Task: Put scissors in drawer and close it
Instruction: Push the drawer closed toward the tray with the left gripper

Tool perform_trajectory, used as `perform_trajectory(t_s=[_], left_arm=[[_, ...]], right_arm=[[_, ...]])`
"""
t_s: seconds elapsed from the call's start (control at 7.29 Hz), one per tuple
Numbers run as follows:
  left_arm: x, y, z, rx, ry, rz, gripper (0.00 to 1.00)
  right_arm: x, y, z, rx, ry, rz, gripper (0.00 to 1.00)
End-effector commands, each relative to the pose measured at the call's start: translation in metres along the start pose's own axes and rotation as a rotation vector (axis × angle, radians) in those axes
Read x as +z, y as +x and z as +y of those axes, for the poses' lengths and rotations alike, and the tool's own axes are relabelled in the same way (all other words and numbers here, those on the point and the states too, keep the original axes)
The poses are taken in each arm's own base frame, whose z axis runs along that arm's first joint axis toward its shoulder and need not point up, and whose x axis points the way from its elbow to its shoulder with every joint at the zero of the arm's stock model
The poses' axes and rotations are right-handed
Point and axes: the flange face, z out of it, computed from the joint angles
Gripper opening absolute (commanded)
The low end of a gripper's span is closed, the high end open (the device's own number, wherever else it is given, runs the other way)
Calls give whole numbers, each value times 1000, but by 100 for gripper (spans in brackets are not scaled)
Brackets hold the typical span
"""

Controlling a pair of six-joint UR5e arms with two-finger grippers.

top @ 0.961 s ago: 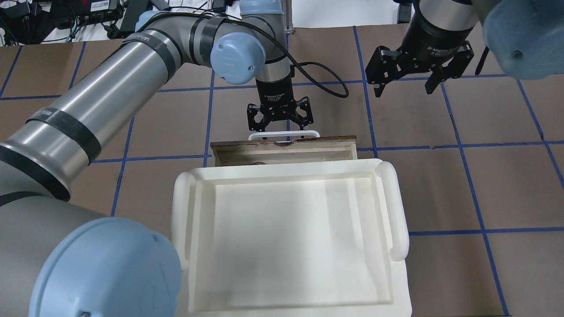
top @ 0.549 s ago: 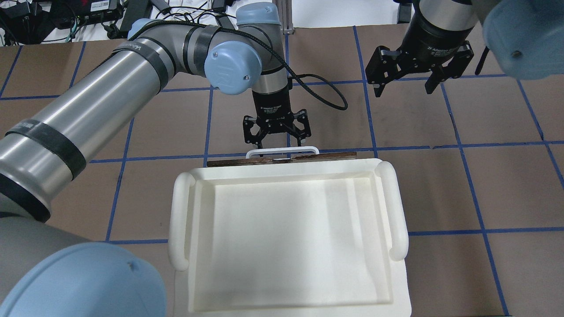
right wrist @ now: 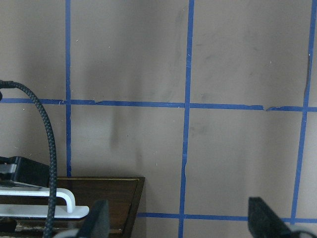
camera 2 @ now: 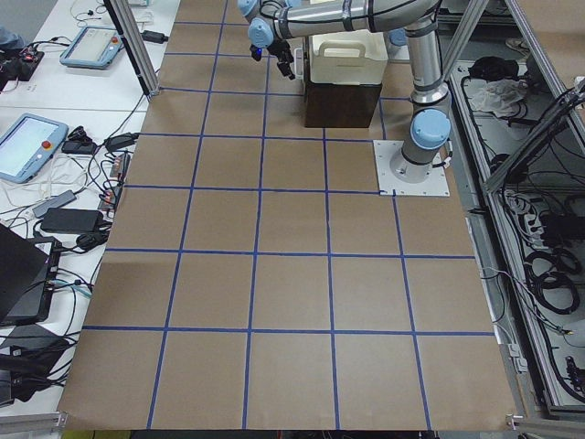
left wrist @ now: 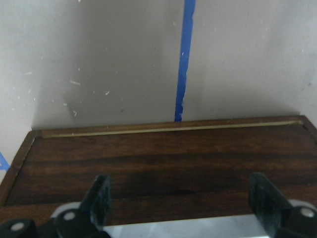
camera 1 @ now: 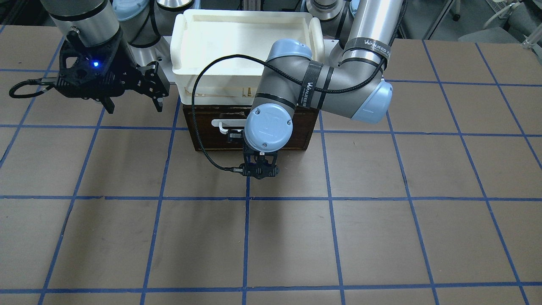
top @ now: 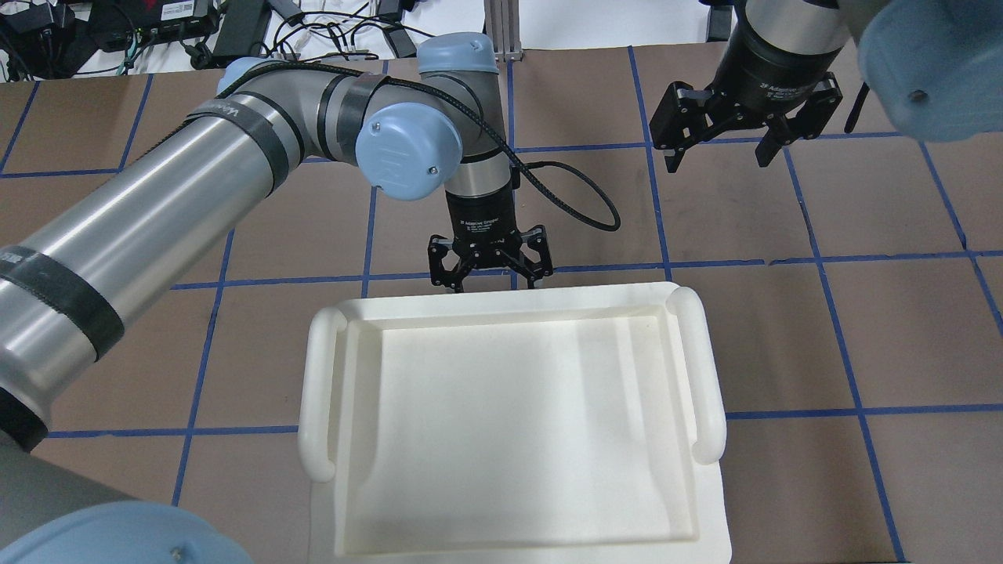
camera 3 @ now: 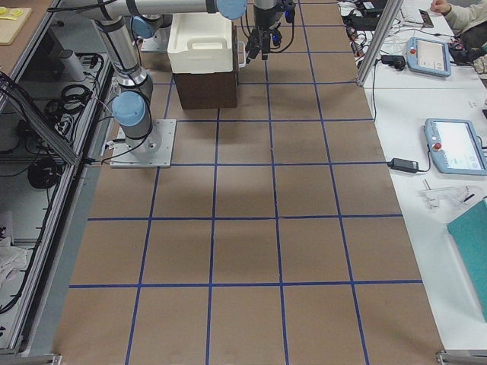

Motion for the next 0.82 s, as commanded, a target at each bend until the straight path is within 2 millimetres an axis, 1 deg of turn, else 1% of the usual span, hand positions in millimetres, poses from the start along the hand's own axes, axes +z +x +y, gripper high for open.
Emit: perform_trajectory(t_s=[0.0, 0.14, 0.27, 0.41, 0.55, 0.69], left_arm=[[1, -1, 2, 4, 3, 2, 100], [2, -3, -3, 1, 6, 6, 100], [3, -2, -2, 2, 5, 5, 100], [9, 2, 1, 8, -11, -6, 100], [8, 3, 6, 10, -12, -8, 100], [5, 2, 3, 9, 0, -2, 100]], right_arm=[[-1, 0, 0, -1, 1, 0, 100], [-1, 0, 0, -1, 1, 0, 100], [0, 0, 0, -4, 0, 0, 100], [-1, -1, 1, 1, 1, 0, 100], [0, -1, 0, -4, 0, 0, 100], [0, -1, 0, -5, 0, 0, 100]])
